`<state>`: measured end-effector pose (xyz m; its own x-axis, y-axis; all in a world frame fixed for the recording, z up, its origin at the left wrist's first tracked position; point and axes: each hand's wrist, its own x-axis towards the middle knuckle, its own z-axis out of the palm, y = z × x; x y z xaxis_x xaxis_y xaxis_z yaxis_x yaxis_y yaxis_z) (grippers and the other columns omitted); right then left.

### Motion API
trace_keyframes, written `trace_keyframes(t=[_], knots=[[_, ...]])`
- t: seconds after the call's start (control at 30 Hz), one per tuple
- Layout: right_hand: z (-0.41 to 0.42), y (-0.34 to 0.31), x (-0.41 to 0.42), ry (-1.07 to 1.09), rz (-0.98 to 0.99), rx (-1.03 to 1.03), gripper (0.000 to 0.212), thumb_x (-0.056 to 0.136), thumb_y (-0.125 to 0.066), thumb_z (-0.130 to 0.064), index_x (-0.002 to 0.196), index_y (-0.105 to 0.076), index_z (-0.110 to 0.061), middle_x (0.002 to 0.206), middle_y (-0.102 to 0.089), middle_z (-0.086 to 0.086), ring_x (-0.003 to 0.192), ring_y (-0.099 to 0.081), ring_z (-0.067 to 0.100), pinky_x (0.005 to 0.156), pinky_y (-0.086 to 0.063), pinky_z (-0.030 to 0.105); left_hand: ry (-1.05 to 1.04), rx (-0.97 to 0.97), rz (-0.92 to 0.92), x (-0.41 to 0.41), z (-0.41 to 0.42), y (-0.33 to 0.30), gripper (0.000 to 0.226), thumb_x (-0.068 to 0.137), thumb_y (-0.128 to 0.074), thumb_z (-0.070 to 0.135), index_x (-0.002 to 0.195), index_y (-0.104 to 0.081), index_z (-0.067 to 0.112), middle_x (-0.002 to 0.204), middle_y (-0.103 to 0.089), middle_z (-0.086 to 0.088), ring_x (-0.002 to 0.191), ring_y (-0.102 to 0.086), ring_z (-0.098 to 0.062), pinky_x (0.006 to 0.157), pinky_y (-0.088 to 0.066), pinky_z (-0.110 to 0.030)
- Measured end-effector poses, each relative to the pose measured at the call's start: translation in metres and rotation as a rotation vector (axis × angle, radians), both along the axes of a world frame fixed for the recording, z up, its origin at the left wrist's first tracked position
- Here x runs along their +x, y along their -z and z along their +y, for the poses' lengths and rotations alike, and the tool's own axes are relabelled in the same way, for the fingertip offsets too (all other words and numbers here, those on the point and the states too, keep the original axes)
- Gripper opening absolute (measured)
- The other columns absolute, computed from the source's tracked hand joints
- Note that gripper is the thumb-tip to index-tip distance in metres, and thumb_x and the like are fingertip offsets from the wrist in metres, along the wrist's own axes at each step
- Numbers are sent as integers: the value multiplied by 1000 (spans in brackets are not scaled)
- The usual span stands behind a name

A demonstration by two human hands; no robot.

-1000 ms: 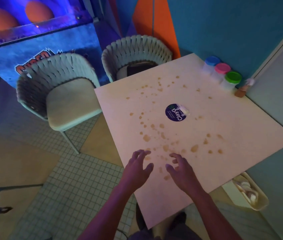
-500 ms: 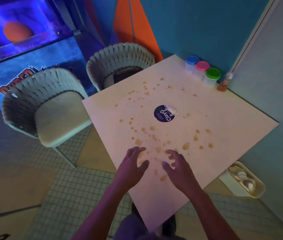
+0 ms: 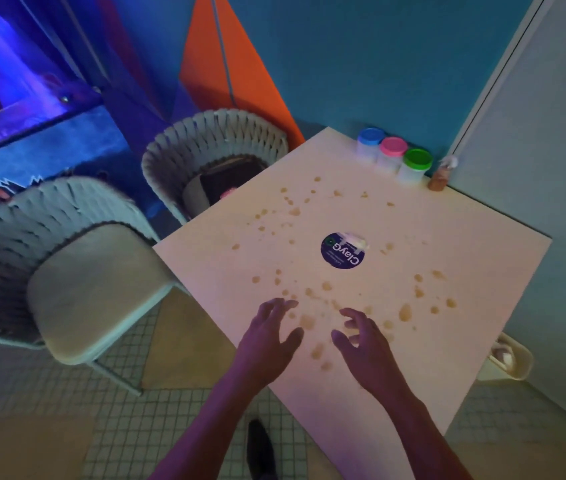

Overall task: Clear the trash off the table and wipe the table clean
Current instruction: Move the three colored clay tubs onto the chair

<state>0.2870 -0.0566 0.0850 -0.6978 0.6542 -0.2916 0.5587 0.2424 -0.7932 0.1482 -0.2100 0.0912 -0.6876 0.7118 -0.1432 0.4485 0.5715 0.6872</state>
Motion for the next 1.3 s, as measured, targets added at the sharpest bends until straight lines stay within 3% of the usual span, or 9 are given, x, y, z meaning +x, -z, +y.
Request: trace_keyframes(t=[0.4,0.6,0.9,0.97,1.13,1.3], knots=[[-19,-13,-64,192,23,17,38,94,-60,-37,131,-50,-36,121,-54,-6,103,-61,16,88,-51,37,147,45,34,-105,-17,-9,52,97,-62,37,145,-44,35,151,-39,7,131,-50,-14,103,-50,-41],[10,-9,-76,268,27,15,38,93,-60,-39,130,-50,-36,118,-54,-6,99,-62,17,89,-50,36,217,69,45,-127,32,-11,50,95,-64,32,143,-49,31,148,-43,4,130,-50,-11,103,-45,-30],[75,2,-123,338,65,9,39,92,-61,-35,130,-51,-32,116,-58,-3,91,-65,17,88,-53,41,303,17,78,-177,115,-13,49,96,-64,33,143,-50,28,146,-44,5,127,-49,-6,102,-45,-28],[89,2,-128,353,81,9,38,91,-62,-32,128,-52,-31,115,-59,-1,89,-65,17,87,-54,40,310,14,61,-184,133,-15,49,96,-64,32,144,-49,28,148,-42,5,130,-49,-10,105,-47,-33],[127,-1,-140,387,79,-20,38,92,-59,-35,129,-51,-36,120,-57,-3,100,-65,20,89,-54,41,352,40,96,-200,183,-22,50,96,-65,31,143,-49,30,148,-42,5,134,-48,-14,108,-47,-38],[164,-13,-161,418,66,11,39,94,-57,-40,132,-49,-38,121,-54,-6,100,-62,17,89,-54,40,401,58,177,-222,238,-29,52,96,-63,42,144,-48,30,153,-42,4,136,-46,-15,102,-45,-28]])
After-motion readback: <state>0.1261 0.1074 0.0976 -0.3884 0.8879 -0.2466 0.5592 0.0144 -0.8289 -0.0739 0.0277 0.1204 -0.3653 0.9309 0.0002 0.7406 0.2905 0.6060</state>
